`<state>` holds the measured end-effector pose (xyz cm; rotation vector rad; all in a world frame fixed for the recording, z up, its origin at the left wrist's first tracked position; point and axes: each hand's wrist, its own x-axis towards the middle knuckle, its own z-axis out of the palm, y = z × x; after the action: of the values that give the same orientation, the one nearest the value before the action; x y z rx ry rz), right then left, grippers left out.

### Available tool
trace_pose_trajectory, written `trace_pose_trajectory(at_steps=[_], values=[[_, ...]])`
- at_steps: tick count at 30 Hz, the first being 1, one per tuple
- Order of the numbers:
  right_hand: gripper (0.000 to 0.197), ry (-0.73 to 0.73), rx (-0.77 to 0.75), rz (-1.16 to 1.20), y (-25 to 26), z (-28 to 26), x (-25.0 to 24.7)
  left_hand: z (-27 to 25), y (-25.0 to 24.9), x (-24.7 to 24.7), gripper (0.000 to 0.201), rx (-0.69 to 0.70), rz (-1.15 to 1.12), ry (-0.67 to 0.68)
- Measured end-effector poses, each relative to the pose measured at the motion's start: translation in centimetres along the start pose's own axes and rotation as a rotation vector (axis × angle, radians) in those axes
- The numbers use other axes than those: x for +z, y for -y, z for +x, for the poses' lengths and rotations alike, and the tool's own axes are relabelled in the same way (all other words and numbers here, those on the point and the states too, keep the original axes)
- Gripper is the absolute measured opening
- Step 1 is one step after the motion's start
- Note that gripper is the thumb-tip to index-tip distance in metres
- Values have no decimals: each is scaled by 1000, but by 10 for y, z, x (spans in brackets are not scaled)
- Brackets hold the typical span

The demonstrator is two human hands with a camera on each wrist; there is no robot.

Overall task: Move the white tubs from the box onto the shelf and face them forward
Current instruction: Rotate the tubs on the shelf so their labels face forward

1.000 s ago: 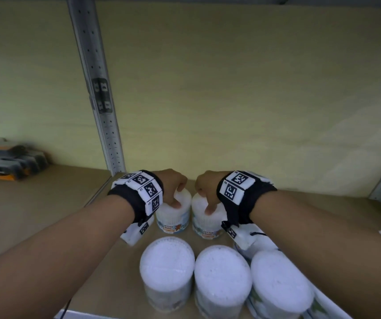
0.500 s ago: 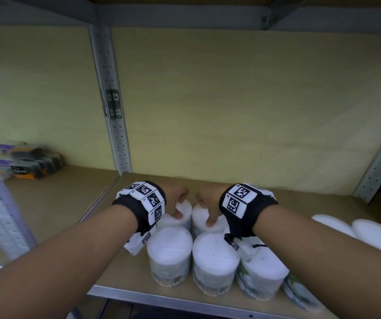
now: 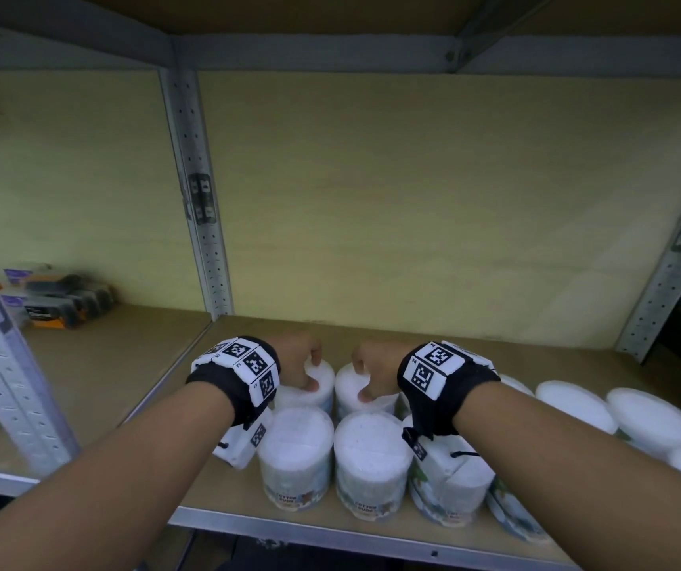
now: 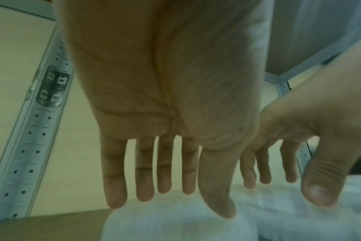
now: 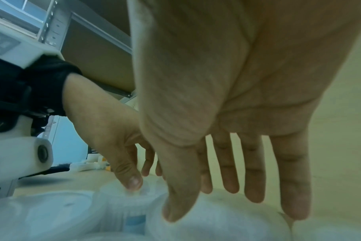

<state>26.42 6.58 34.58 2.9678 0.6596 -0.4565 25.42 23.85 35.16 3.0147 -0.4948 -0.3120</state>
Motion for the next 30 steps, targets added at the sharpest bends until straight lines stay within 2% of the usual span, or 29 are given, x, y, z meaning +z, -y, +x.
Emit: trace_pose_trajectory(at_steps=[6, 10, 17, 20, 24, 29, 30], values=[[32, -137, 38, 118, -11, -35, -7, -7, -14, -12, 43, -42, -174, -91], [24, -195, 92, 176, -25, -69, -4, -17, -40, -10, 46, -33, -170, -97], [31, -302, 114, 218, -44, -135, 5, -39, -86, -3, 42, 39, -190, -180], [28, -371, 94, 239, -46, -165, 9, -62, -106, -2, 38, 93, -191, -224], [21, -538, 23, 274, -43, -220, 14, -101, -127, 1, 33, 131, -255, -309], [15, -737, -62, 345, -33, -324, -1, -174, -156, 15, 18, 242, -472, -476], [17, -771, -102, 361, -31, -347, -7, -189, -161, 22, 15, 244, -553, -467]])
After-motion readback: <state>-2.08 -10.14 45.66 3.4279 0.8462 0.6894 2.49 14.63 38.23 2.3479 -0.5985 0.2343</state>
